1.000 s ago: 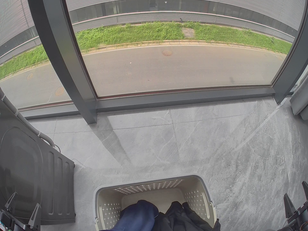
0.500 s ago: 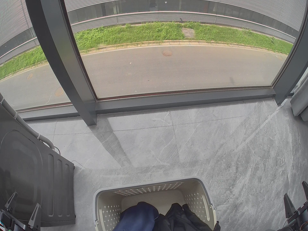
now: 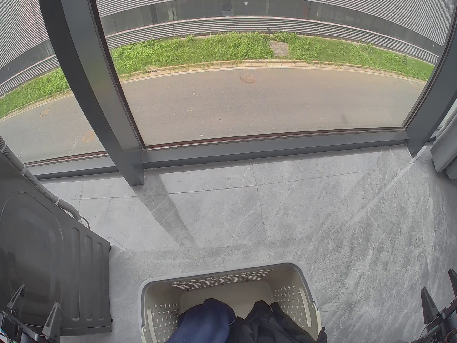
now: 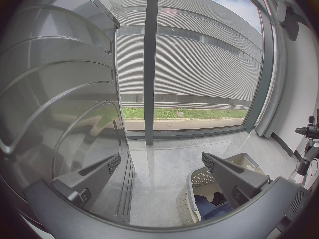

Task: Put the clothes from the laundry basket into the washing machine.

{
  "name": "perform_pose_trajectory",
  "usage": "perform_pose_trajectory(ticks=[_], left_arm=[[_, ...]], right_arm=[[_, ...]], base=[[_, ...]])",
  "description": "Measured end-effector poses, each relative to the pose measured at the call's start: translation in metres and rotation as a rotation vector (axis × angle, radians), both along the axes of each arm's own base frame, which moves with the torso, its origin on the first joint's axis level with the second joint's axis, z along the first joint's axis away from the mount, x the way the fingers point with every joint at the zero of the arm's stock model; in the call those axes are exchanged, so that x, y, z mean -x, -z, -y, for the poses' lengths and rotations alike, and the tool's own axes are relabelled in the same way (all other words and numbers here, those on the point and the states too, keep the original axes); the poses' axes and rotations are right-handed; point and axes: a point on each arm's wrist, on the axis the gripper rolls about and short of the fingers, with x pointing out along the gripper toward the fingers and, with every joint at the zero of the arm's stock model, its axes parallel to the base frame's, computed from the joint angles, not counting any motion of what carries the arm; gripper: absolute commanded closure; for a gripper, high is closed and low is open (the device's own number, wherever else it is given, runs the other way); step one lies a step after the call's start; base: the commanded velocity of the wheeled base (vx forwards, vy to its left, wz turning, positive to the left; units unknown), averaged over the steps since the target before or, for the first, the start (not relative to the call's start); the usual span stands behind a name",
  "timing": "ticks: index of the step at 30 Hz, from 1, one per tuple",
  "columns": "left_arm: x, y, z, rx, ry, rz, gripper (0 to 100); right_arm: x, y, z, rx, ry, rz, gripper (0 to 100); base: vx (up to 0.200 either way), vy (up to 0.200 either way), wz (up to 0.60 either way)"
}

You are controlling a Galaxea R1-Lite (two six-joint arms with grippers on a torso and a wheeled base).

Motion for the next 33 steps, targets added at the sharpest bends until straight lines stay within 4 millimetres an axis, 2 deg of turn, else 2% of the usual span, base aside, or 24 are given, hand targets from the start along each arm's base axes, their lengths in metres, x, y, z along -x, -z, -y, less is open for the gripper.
perform_pose_trajectory(ticks=[33], left_arm=[[0.0,0.0,0.0,0.0,0.0,0.0,0]], right_arm=[[0.0,0.0,0.0,0.0,0.0,0.0,0]], base=[[0.0,0.0,0.0]])
